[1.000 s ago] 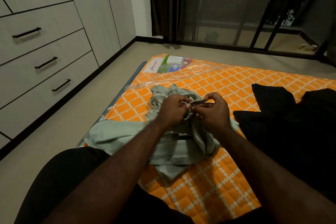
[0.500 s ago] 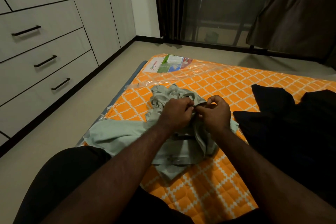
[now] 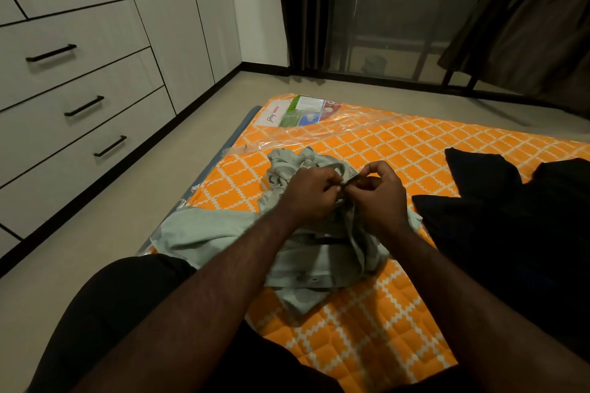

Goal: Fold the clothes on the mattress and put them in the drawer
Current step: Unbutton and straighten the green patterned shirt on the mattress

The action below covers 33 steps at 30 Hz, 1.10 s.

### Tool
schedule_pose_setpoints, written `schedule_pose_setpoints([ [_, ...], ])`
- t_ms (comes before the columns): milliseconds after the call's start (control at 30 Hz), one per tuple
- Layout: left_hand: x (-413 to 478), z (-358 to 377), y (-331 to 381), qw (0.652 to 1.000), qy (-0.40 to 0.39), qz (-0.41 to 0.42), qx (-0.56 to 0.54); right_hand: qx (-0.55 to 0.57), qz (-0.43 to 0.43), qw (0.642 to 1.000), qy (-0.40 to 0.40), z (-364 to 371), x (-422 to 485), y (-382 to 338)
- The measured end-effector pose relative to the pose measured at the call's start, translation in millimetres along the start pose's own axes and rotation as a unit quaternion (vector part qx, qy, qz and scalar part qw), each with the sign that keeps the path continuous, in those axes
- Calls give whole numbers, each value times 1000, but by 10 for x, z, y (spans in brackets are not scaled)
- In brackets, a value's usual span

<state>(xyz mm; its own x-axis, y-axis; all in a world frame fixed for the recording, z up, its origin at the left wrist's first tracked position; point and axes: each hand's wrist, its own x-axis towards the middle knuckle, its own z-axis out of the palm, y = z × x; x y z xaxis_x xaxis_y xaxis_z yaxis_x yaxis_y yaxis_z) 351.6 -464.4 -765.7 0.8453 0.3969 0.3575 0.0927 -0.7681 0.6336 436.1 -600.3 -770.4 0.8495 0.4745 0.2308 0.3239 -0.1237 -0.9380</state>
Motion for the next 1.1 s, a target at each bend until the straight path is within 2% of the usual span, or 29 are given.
schedule_pose_setpoints([
  [267,25,-64,19,999,-13,-33,-21,67,43,996,-45,-37,-15,-73],
  [533,29,-84,37,998,-39,-50,-28,49,54,997,-32,-25,43,-12],
  [833,10,-93,6,992,-48,-86,-80,3,36,998,-56,-53,77,-27],
  [967,7,-93,-2,994,-45,-82,-61,8,78,992,-95,-72,108,13],
  [1100,-32,-46,34,998,-45,-46,10,52,141,979,-136,-118,120,-3],
])
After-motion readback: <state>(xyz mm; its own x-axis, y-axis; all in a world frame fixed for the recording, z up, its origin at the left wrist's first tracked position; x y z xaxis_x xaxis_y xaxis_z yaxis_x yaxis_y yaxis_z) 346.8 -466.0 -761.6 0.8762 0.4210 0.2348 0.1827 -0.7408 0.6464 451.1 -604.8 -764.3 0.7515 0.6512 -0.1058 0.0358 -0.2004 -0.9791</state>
